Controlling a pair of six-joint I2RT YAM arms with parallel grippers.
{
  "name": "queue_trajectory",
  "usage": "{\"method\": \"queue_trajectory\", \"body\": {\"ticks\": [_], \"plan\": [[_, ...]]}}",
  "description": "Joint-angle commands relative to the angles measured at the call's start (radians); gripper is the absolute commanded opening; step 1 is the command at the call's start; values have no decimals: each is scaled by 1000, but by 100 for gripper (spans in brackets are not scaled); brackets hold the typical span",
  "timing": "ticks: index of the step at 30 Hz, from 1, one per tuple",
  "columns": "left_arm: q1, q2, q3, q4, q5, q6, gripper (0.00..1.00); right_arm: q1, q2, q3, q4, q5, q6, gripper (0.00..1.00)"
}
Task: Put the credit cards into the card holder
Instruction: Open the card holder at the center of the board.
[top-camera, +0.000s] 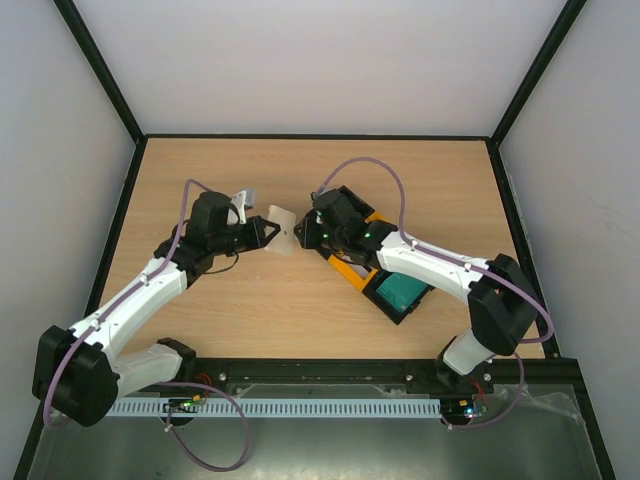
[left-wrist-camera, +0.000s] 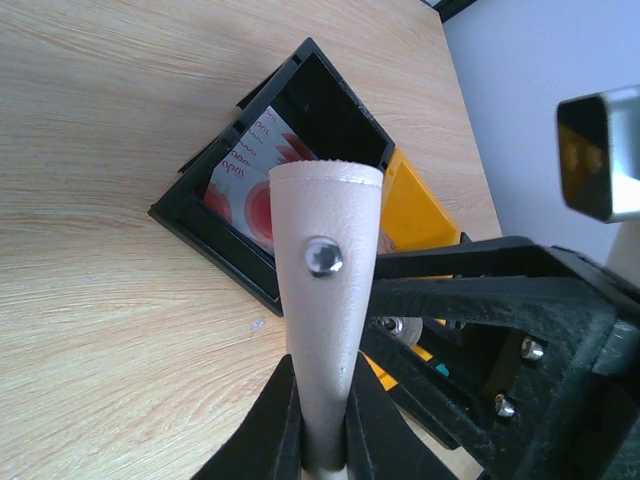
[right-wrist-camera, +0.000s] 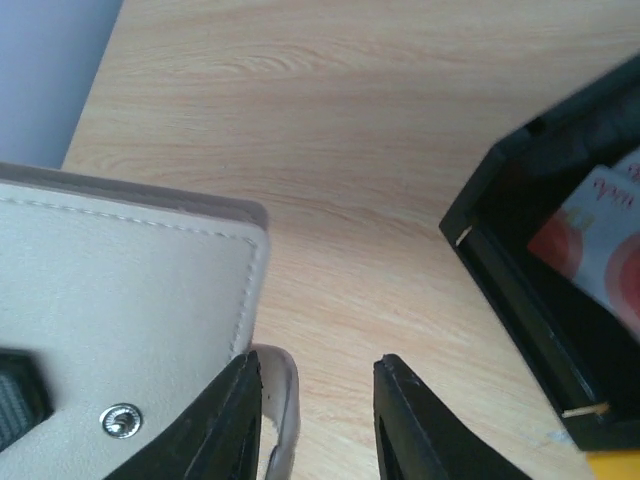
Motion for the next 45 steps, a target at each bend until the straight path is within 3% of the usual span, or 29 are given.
{"method": "queue_trajectory", "body": {"ticks": [1, 6, 9, 15, 23, 26, 27, 36, 40, 45], "plan": [[-1, -19, 15, 18, 16, -12, 3, -4, 5, -18, -3, -25, 20, 28], [-1, -25, 11, 15, 7, -17, 3, -11, 13, -24, 26, -79, 30, 5], [-1, -31, 1, 6, -22, -20, 7, -15, 5, -32, 25, -78, 32, 2], [-1, -23, -76, -43, -131, -74, 54, -17, -5, -48, 12, -98, 9, 2], [-1, 25, -245, -8, -204, -189, 78, -14, 98, -53, -4, -181, -4, 2], [-1, 32, -240, -2, -217, -184, 98, -13, 98, -34, -14, -207, -8, 2], [-1, 30, -239, 8, -209, -179, 100, -13, 96, -29, -14, -221, -8, 2], [-1, -3, -268, 33, -218, -212, 98, 2, 108, -21, 9, -349, 39, 2], [-1, -8, -291, 40, -232, -247, 81, 14, 126, -12, 60, -402, 122, 2], [-4, -45, -307, -17, -323, -282, 52, 18, 150, -45, 158, -415, 287, 2]]}}
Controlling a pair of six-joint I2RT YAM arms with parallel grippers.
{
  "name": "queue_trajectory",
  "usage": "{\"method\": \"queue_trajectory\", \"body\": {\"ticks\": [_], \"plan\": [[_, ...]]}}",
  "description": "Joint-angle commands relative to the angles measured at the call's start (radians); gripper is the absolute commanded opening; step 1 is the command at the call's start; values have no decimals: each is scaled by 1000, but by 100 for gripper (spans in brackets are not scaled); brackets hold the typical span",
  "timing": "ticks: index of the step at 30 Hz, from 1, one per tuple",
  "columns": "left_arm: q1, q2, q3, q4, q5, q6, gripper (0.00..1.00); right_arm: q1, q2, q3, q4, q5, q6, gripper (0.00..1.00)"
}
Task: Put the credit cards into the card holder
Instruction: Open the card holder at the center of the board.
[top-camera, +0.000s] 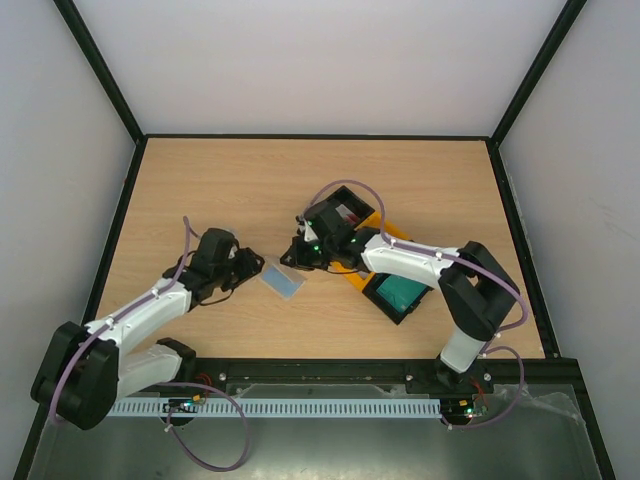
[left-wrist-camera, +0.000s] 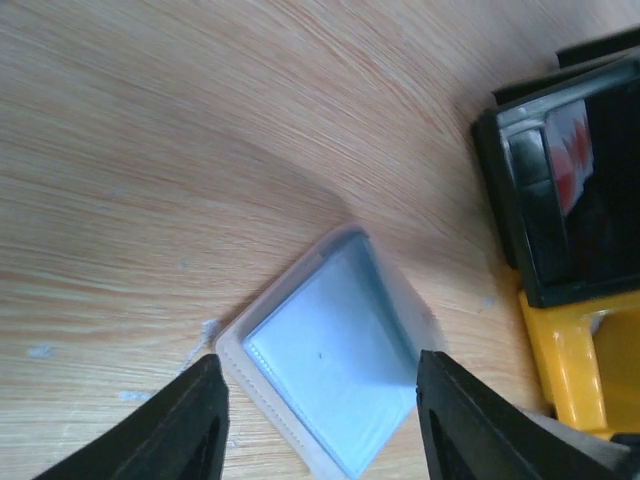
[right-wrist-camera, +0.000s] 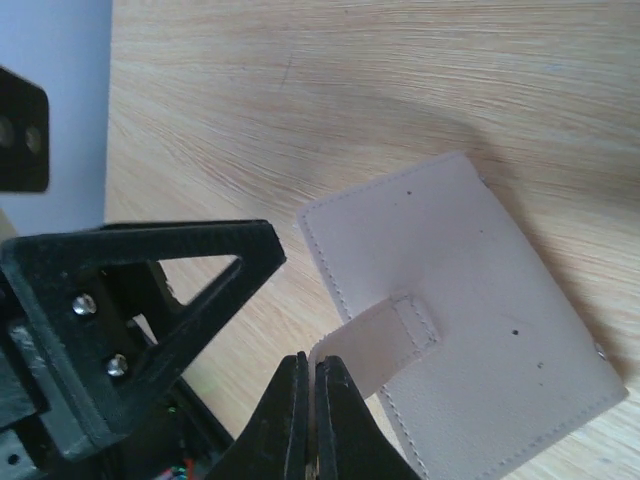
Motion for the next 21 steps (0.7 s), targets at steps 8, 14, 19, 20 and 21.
{"method": "queue_trajectory", "body": {"ticks": [8, 14, 19, 20, 21], "plan": [[-15, -22, -67, 35, -30, -50, 32, 7, 63, -42, 207, -37, 304, 2], [-26, 76, -68, 241, 137, -30, 36, -30, 72, -38, 126, 42, 214, 2], [-49, 152, -11, 278, 144, 1, 37, -78, 59, -50, 59, 102, 98, 2], [-51, 165, -5, 283, 147, 5, 38, -87, 62, -52, 47, 111, 74, 2], [-54, 177, 0, 293, 151, 7, 38, -96, 63, -52, 36, 124, 53, 2]]}}
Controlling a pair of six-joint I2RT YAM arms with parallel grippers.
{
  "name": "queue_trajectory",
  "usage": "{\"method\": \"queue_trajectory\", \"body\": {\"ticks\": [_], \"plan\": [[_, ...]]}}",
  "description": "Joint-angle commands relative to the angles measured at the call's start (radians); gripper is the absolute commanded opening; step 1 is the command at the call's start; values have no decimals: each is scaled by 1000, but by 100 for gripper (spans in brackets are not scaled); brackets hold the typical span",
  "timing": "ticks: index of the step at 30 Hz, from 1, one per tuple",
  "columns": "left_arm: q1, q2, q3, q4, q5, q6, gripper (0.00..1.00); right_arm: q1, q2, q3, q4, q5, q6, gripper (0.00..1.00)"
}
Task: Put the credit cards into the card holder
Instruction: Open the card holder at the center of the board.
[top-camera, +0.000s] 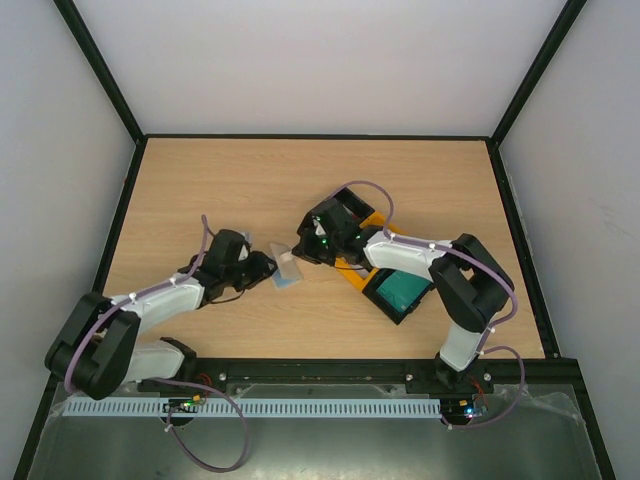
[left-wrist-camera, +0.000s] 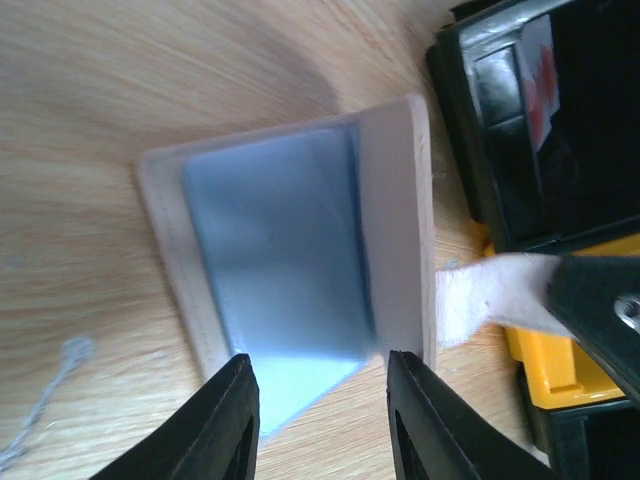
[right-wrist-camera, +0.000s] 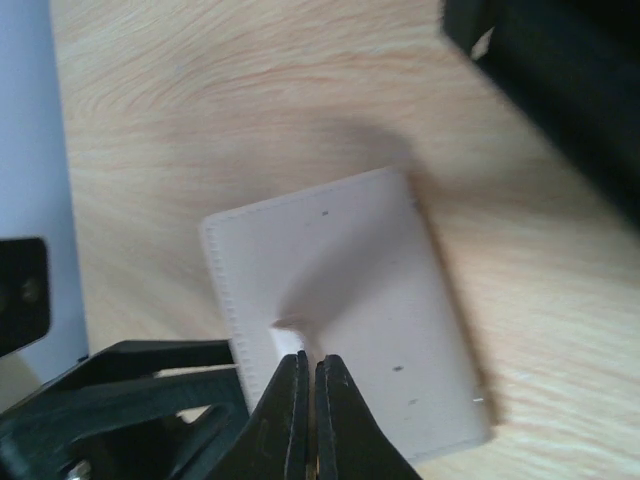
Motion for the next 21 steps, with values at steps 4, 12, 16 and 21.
{"method": "queue_trajectory", "body": {"ticks": [4, 12, 16, 21], "plan": [[-23, 76, 65, 107, 53, 34, 39, -60, 15, -13, -124, 125, -190, 2], [-29, 107, 76, 129, 36, 31, 38, -66, 19, -4, -174, 200, -289, 2], [-41, 158, 100, 167, 66, 33, 38, -64, 19, -7, -177, 212, -329, 2], [-66, 241, 159, 222, 96, 51, 33, -32, 17, 2, -202, 222, -382, 2]]}}
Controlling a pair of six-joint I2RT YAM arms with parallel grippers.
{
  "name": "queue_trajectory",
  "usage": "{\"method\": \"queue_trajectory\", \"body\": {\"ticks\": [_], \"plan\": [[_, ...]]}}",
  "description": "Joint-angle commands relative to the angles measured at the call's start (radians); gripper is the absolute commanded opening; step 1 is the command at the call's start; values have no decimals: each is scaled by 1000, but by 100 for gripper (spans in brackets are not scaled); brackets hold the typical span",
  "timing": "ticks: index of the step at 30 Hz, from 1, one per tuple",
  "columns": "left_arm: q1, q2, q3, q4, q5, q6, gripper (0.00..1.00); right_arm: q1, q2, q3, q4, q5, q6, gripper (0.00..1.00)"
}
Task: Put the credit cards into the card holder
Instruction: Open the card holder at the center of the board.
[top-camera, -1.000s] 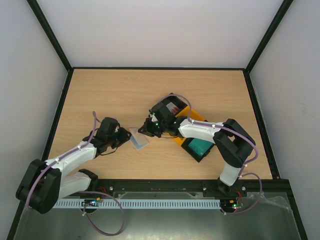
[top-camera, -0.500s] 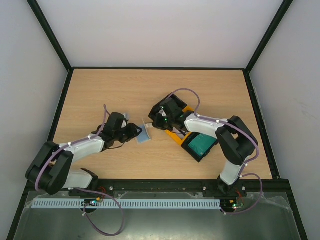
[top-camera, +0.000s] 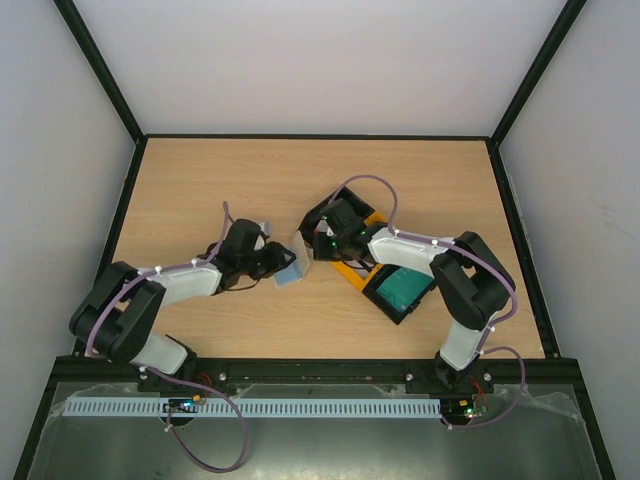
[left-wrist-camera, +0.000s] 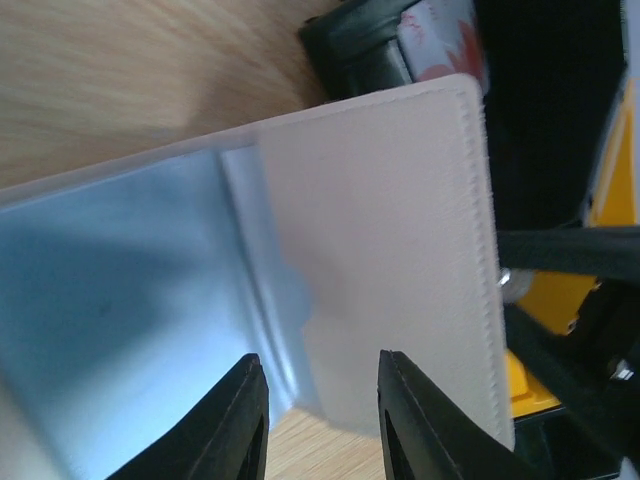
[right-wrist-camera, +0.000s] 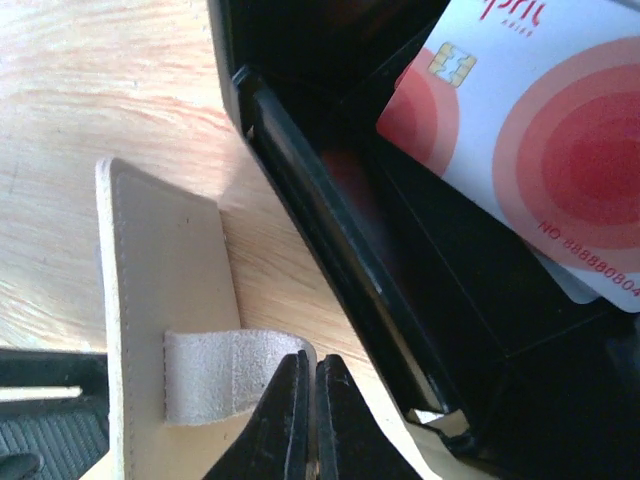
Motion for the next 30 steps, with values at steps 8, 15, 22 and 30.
{"method": "queue_trajectory", "body": {"ticks": [8, 15, 22, 30], "plan": [[-38, 207, 158, 58, 31, 68, 25, 43, -45, 14, -93, 136, -67, 19], [-60, 251, 175, -18, -17, 91, 24, 44, -128, 23, -145, 247, -49, 36], [-65, 258, 162, -49, -28, 101, 23, 44, -169, 9, -114, 196, -44, 39], [-66, 210, 134, -81, -32, 118, 23, 106, -102, 40, -93, 119, -84, 39]]}}
